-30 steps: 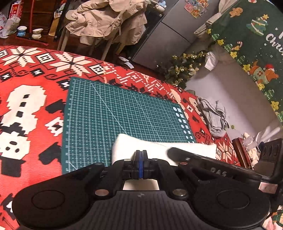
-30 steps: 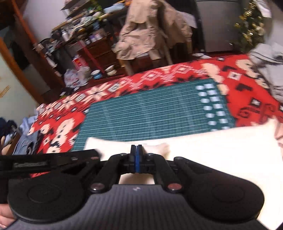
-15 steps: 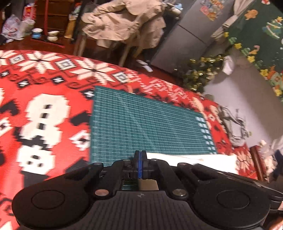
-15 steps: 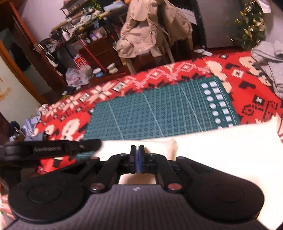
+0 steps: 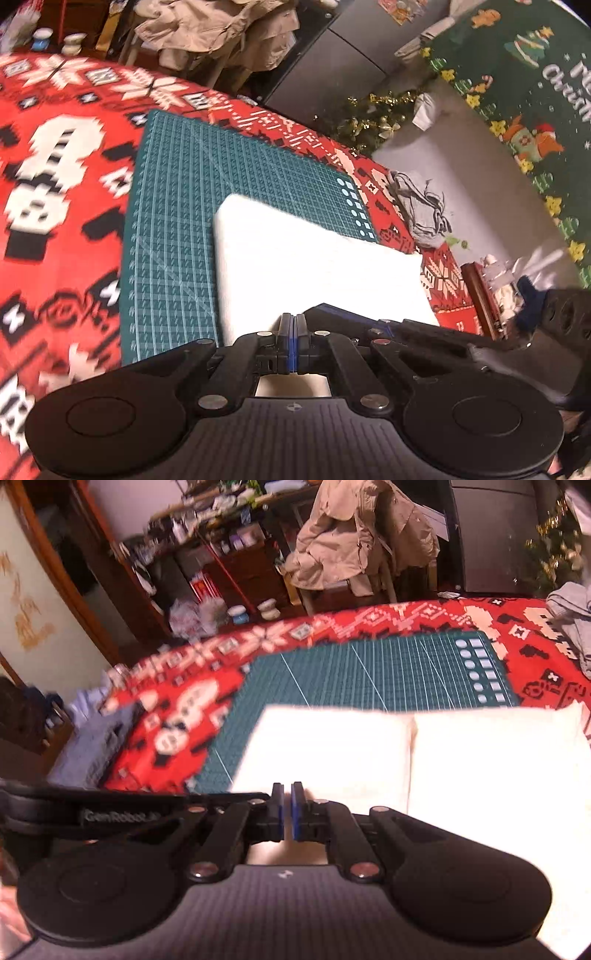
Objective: Fold clothes
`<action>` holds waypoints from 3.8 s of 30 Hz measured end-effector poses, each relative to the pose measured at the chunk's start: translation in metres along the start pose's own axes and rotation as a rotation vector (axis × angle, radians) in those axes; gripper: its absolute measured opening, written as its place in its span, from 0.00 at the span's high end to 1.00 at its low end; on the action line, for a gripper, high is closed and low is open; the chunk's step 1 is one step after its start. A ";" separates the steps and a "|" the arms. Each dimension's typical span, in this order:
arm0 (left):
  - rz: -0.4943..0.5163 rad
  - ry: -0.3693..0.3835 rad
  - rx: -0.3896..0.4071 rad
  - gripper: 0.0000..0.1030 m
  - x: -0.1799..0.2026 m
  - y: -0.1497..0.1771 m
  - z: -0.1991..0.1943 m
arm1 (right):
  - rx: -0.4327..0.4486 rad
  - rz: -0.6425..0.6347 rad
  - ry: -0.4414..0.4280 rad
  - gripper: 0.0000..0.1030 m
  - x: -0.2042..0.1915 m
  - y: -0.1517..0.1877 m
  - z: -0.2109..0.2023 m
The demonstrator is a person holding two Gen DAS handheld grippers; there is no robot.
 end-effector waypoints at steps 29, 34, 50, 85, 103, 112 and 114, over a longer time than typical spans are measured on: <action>0.116 -0.016 -0.079 0.99 0.009 0.054 -0.062 | -0.078 -0.078 -0.009 0.94 0.019 0.059 -0.100; 0.117 0.025 -0.064 0.99 0.026 0.053 -0.063 | -0.056 -0.064 -0.027 0.87 0.012 0.052 -0.114; 0.079 0.030 -0.074 0.99 0.031 0.071 -0.057 | -0.072 -0.099 -0.011 0.91 0.003 0.067 -0.109; 0.041 0.086 -0.113 0.99 0.066 0.074 -0.022 | 0.085 0.196 0.419 0.87 0.174 0.053 -0.180; -0.049 -0.019 -0.039 0.99 0.027 0.043 -0.032 | 0.156 0.120 0.330 0.83 0.153 0.021 -0.164; -0.044 -0.003 -0.030 0.99 0.029 0.023 -0.014 | 0.114 0.234 0.111 0.83 0.116 -0.028 -0.090; -0.047 -0.005 -0.038 0.99 0.028 0.023 -0.008 | 0.066 0.289 0.076 0.81 0.114 -0.033 -0.065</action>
Point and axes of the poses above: each gripper's, at about its wrist camera, not at the fingertips, and z roughly the way its jaws point, x to its right, y to its underside, the point moved 9 cm from there along z, roughly the way its jaws point, and after that the axes turned 15 degrees about x, right-handed, at the moved point
